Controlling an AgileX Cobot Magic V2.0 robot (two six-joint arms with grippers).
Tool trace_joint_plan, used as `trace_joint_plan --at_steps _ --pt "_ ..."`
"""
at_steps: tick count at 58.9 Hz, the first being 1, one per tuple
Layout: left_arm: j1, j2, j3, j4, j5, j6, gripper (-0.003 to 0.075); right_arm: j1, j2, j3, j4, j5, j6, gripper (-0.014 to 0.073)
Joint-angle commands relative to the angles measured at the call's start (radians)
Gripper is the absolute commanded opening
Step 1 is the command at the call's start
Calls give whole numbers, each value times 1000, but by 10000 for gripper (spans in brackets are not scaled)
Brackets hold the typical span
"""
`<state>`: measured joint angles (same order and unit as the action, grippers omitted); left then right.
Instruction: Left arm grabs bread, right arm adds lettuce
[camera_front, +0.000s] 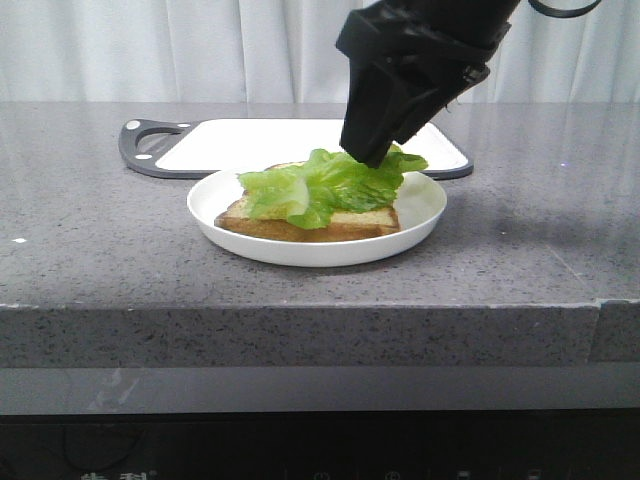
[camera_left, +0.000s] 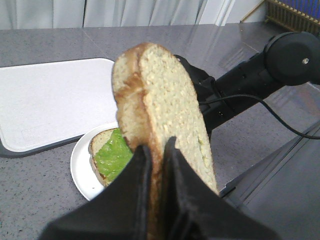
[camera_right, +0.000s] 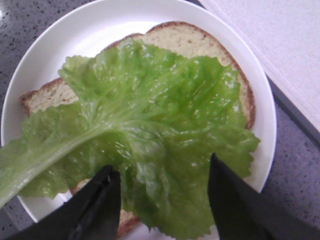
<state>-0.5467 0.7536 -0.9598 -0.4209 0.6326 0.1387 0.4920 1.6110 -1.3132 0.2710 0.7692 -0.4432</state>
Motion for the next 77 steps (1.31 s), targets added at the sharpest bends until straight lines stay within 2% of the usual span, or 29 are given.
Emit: trace_joint_plan --at_steps 1,14,20,24,34,50,65,77 --pt "-1 -4 -26 -25 -82 -2 -20 0 -63 -34 14 -47 -12 428" --pt "-1 -4 -26 -25 -82 -2 -20 0 -151 -49 14 -45 -12 421" --pt "-1 -4 -26 -25 -82 -2 -20 0 -200 -49 15 -34 -4 367" --pt "-1 -4 -26 -25 -82 -2 -20 0 -221 -49 15 -18 13 276" --pt "-1 -4 -26 -25 -82 -2 -20 0 -275 -41 15 12 19 -74" --pt "-1 -4 -26 -25 -82 -2 -20 -41 -421 100 14 -102 59 -58" --pt "-1 -4 -26 -25 -82 -2 -20 -149 -705 370 15 -336 136 -58" --pt "-1 -4 -26 -25 -82 -2 -20 -216 -924 530 15 -392 191 -58"
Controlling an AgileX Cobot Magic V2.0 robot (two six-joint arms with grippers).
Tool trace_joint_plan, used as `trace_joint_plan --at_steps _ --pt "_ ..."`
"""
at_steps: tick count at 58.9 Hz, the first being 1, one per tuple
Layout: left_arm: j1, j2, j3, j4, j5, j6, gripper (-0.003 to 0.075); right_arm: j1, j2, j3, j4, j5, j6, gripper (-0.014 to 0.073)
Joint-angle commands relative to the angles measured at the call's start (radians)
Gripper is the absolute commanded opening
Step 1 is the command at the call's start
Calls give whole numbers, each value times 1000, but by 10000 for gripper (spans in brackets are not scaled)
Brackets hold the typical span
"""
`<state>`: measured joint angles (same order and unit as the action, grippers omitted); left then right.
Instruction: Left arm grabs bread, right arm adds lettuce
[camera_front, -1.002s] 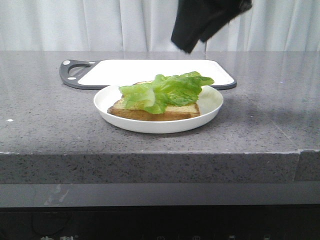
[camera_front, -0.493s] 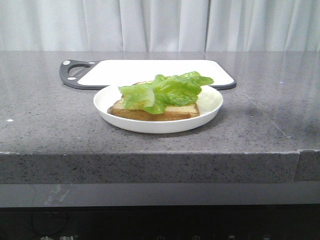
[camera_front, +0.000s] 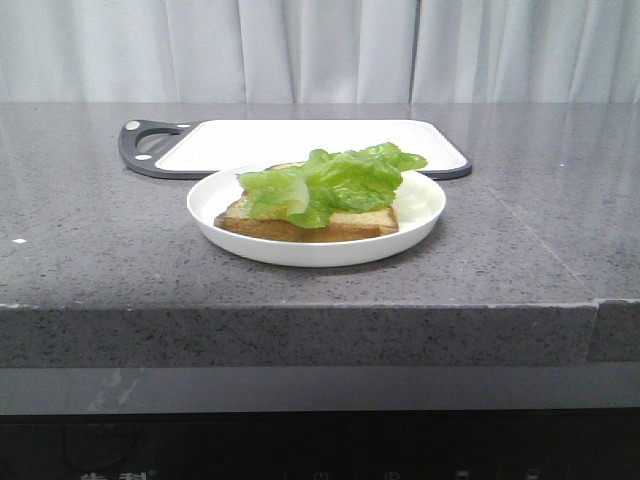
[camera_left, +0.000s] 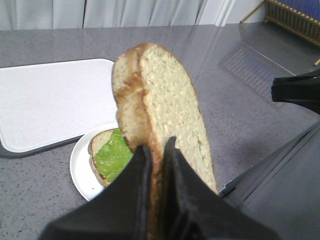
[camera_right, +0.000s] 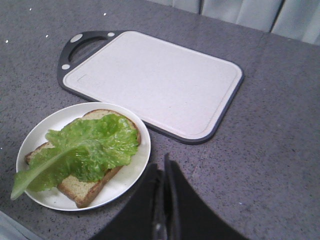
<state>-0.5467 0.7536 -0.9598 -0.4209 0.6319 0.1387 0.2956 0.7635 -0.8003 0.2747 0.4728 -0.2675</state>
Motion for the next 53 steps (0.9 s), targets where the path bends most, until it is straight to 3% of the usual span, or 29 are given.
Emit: trace_joint_plan --at_steps 1,24,34,48,53 --pt "-1 -4 -26 -25 -81 -2 -20 -24 -97 32 11 -99 15 -58" --pt "-1 -4 -26 -25 -81 -2 -20 -35 -414 293 11 -215 30 -58" --pt "-1 -4 -26 -25 -81 -2 -20 -35 -471 333 11 -239 30 -58" --pt "-1 99 -33 -216 -108 7 -20 -35 -470 333 11 -239 30 -58" --pt "-1 179 -45 -322 -114 86 -20 -35 -470 333 11 -237 30 -58"
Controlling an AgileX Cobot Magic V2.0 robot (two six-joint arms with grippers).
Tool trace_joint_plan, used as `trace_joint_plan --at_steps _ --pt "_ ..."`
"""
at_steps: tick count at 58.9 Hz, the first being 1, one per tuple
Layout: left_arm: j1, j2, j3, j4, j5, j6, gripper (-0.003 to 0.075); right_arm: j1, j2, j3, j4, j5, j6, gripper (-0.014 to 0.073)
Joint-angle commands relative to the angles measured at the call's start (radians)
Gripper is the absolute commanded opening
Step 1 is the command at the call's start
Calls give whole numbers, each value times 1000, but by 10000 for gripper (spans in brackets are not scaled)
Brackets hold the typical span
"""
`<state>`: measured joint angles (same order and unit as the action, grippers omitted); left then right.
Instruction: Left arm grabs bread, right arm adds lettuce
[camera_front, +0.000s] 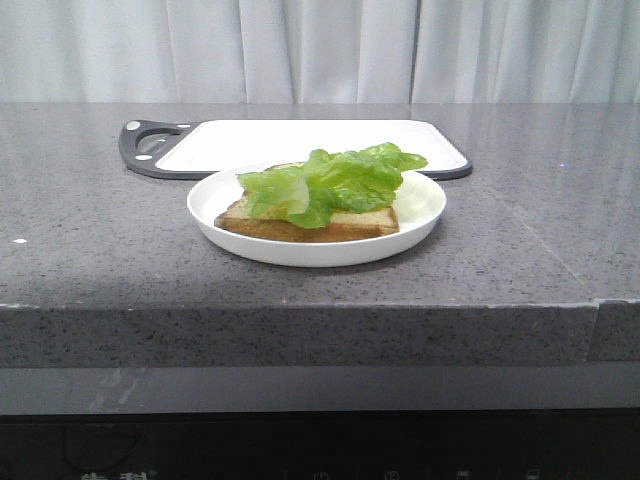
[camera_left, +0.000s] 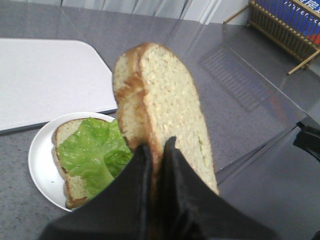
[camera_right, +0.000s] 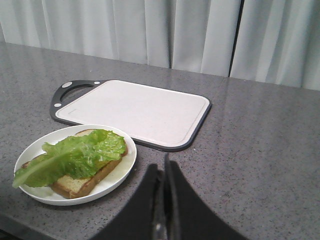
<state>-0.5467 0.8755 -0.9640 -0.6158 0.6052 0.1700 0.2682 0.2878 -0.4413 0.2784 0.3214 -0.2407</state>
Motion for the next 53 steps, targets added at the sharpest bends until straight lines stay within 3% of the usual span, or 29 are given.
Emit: trace_joint_plan --at_steps 1,14,30,41,53 --pt "-1 70 -44 -135 -87 59 -20 -8 5 -26 7 -85 3 -58" --pt "22 264 -112 -468 -41 285 -20 -8 5 -26 7 -43 3 -58" --pt "243 519 -220 -858 324 464 -20 -8 5 -26 7 -12 3 -58" --pt "309 697 -285 -952 514 464 -20 -8 5 -26 7 -12 3 -58" --pt "309 788 -292 -903 523 464 -20 -8 5 -26 7 -12 3 -58"
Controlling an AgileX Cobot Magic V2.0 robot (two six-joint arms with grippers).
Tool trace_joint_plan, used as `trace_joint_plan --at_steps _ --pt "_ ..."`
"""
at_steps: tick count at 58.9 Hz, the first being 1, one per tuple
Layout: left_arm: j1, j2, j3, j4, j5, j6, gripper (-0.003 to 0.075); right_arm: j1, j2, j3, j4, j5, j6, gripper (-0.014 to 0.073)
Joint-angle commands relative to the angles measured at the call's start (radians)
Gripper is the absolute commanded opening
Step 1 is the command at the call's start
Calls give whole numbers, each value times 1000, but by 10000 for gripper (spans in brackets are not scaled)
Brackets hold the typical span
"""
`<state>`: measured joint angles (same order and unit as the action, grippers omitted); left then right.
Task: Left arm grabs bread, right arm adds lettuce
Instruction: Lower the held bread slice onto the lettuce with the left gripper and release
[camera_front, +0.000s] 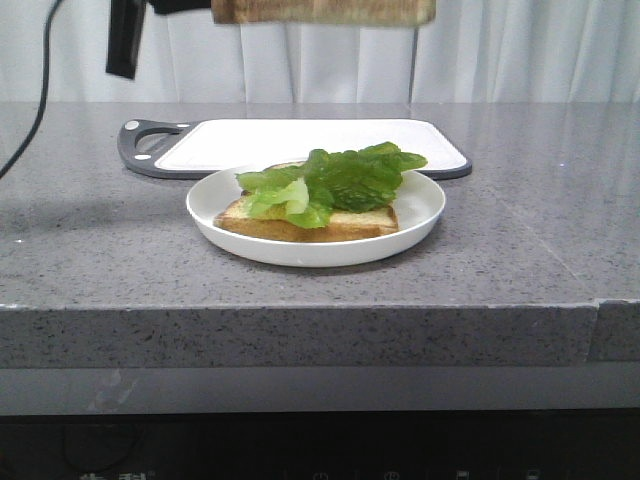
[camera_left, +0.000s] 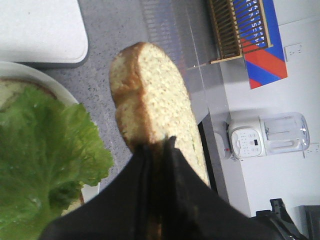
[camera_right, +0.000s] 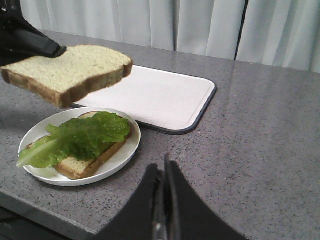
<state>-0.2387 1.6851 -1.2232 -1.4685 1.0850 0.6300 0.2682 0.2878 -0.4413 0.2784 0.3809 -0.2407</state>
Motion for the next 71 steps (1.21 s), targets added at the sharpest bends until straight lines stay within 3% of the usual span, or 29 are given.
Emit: trace_joint_plan --at_steps 1,11,37,55,71 --pt "1 -21 -33 -43 43 4 -20 -8 5 -26 7 -72 3 -58" --pt "3 -6 -33 61 9 4 -20 -8 5 -26 7 -72 3 -58" --pt "-12 32 -30 140 -54 -2 -6 -8 5 -26 7 -72 3 -58" --pt "-23 32 -30 165 -82 -2 330 -8 5 -26 7 -72 3 -58" --pt "-37 32 -30 173 -83 -2 507 -8 5 -26 7 -72 3 -58"
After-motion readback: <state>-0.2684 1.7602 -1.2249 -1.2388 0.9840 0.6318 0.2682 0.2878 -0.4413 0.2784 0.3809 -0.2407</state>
